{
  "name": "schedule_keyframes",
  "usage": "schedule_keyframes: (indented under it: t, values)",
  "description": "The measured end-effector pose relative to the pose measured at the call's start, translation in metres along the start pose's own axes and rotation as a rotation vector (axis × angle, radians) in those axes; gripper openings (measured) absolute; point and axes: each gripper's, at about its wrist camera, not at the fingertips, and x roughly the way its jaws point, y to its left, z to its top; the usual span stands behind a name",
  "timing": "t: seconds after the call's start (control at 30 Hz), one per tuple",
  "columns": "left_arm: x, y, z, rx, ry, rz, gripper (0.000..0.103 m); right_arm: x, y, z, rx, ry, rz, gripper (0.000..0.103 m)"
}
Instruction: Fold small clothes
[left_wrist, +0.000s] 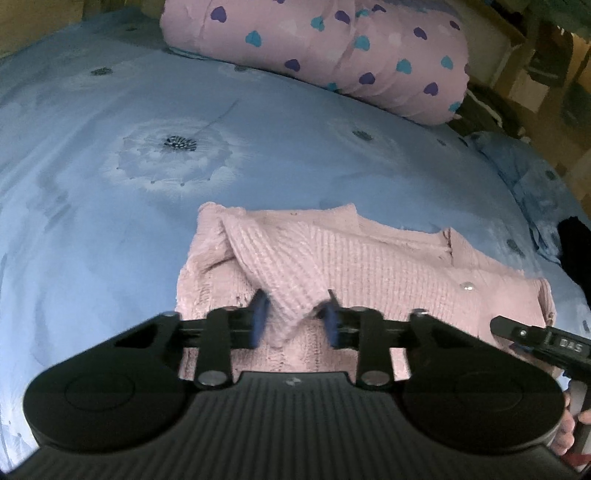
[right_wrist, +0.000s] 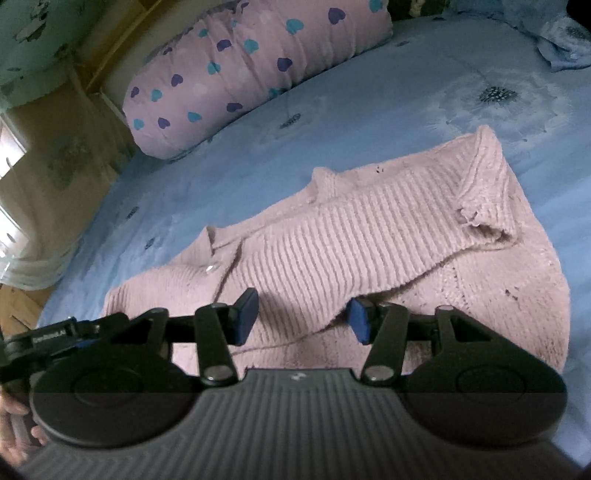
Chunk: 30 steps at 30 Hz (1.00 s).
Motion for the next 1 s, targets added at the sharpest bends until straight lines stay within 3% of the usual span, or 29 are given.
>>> schedule_keyframes:
  t: [0.03, 0.07, 0.17, 0.47, 0.63, 0.77, 0.87, 0.93, 1.0]
  values:
    - [-0.001, 0.0, 0.001, 0.0, -0.006, -0.002, 0.023, 0.0, 0.0, 0.0, -0.008, -0.002, -0.015, 0.032]
    - [-0.002, 0.001, 0.002, -0.004, -0.009, -0.006, 0.022, 0.001, -0.002, 0.001, -0.002, -0.002, -0.013, 0.016]
    - [-0.006, 0.003, 0.006, -0.025, -0.016, -0.031, 0.021, -0.002, -0.01, 0.006, 0.053, -0.013, 0.025, 0.009]
    - [0.0, 0.002, 0.033, -0.065, -0.076, -0.048, 0.021, 0.006, 0.001, 0.038, 0.02, -0.063, 0.06, 0.008]
    - [0.015, 0.008, 0.044, -0.096, -0.137, 0.031, 0.023, 0.032, 0.007, 0.056, 0.006, -0.07, 0.05, 0.008]
    - [0.016, 0.012, 0.045, -0.084, -0.133, 0.027, 0.025, 0.056, 0.007, 0.067, -0.004, -0.076, 0.009, 0.011]
    - [0.01, 0.012, 0.046, -0.068, -0.161, 0.028, 0.032, 0.067, 0.008, 0.071, -0.031, -0.079, -0.043, 0.011]
    - [0.002, 0.011, 0.047, -0.047, -0.196, 0.05, 0.048, 0.067, 0.008, 0.072, -0.036, -0.083, -0.041, 0.011]
    - [-0.005, 0.009, 0.048, -0.029, -0.231, 0.077, 0.057, 0.063, 0.007, 0.071, -0.043, -0.086, -0.023, 0.015]
